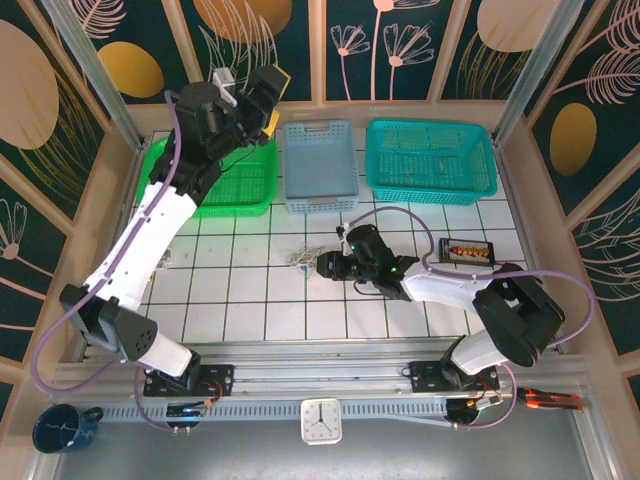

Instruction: Untangle the cables

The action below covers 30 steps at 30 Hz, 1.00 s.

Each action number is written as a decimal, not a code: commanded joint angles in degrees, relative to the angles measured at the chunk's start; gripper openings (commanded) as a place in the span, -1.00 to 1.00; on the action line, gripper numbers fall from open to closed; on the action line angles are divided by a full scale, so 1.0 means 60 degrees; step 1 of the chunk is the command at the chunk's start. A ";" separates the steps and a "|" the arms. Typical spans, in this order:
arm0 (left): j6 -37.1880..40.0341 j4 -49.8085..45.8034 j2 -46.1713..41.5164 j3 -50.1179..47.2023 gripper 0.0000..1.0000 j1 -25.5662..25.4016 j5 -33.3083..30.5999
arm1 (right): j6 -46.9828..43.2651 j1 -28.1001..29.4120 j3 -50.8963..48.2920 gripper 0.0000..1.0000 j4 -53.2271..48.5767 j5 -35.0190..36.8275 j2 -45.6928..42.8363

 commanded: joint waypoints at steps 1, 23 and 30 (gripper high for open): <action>0.0321 -0.0834 0.0284 0.0320 0.98 0.0161 0.0604 | 0.0005 0.0112 0.0253 -0.30 -0.0169 0.0199 -0.0052; -0.0138 0.2569 -0.2854 -0.5854 0.98 -0.0016 -0.0812 | 0.0316 0.0226 -0.0018 -0.30 0.0049 0.0508 -0.0048; -0.0337 0.3535 -0.4113 -0.9380 0.98 0.0067 -0.1694 | 0.0378 0.0456 -0.0153 -0.31 0.0517 0.0596 0.0293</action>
